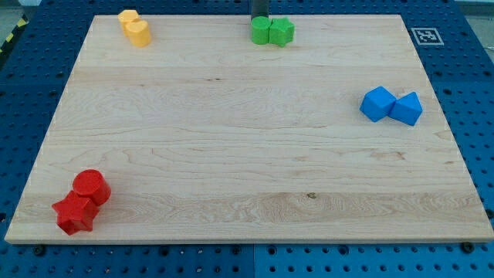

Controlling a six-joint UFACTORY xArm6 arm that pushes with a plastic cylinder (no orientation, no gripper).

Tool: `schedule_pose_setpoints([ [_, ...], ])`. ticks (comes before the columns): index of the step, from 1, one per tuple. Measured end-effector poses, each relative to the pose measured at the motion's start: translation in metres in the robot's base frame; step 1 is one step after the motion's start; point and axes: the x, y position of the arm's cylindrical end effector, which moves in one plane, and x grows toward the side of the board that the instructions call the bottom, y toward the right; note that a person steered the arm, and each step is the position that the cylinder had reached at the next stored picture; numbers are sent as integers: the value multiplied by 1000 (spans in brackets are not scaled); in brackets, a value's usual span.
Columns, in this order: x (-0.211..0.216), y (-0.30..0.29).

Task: Move the arm to the top right of the green star

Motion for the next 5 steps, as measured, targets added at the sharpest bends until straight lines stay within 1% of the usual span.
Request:
schedule_pose_setpoints([
  [2, 45, 2],
  [3, 58, 3],
  [5, -10, -29],
])
